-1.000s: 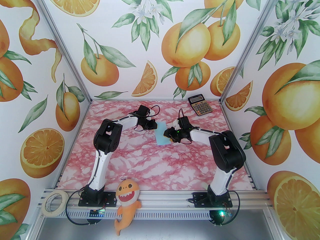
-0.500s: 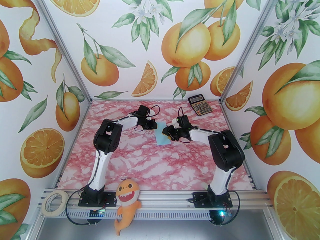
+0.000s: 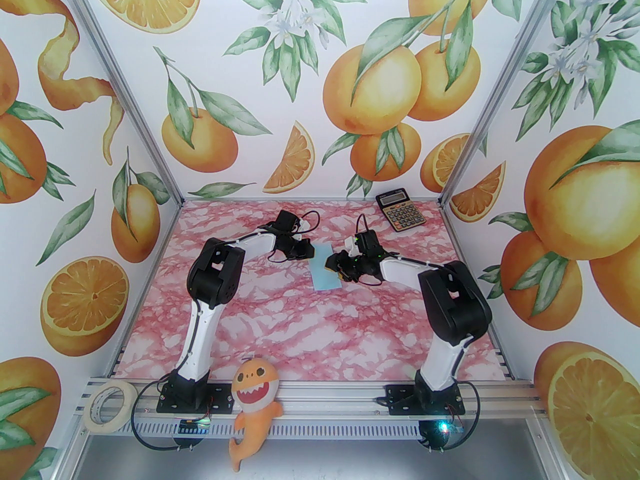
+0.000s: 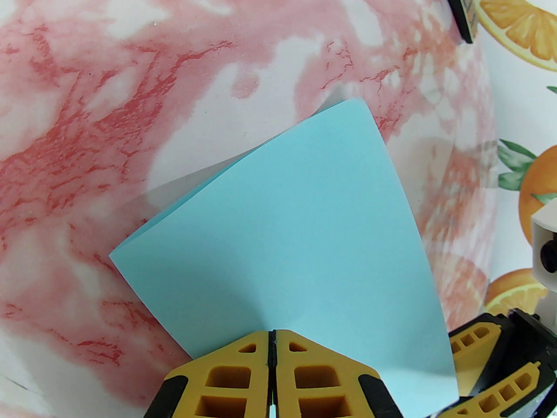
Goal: Fold a paper plane with a square sheet of paper (fold left side to right side)
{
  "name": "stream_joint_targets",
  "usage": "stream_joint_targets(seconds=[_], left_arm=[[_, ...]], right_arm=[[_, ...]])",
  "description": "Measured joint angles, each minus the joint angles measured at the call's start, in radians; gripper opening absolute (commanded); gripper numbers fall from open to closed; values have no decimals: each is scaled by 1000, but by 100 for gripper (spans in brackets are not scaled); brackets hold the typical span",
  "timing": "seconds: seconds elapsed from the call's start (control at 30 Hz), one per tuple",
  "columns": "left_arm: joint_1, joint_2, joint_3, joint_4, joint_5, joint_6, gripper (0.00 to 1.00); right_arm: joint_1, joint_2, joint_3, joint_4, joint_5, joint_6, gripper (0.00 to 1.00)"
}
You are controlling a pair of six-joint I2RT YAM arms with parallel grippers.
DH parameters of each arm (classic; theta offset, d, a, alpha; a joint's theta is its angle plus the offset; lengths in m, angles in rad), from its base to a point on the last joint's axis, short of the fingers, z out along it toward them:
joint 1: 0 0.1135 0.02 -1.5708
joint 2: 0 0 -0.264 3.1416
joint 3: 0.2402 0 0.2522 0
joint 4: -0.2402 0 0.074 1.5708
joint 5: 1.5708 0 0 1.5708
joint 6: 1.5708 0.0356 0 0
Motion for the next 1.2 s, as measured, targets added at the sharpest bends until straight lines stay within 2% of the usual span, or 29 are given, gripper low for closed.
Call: stream_joint_targets(seconds=[0.33,0.77,1.03,1.13,1.2], left_arm=[[0,0,0,0,-1,0,9],[0,0,0,0,1,-4,10],[13,-12,-14,8,18,-39,16],[24,-64,-74,23,18,-65,18],[29,-118,-135,43,18,-84,23]], right_arm=[[13,4,11,9,-9,13,40],[49,85,64,42,-18,39,41],[49,101,68,42,-18,45,41],[49,101,73,42,-18,45,41],[49,101,76,43,-18,45,41]])
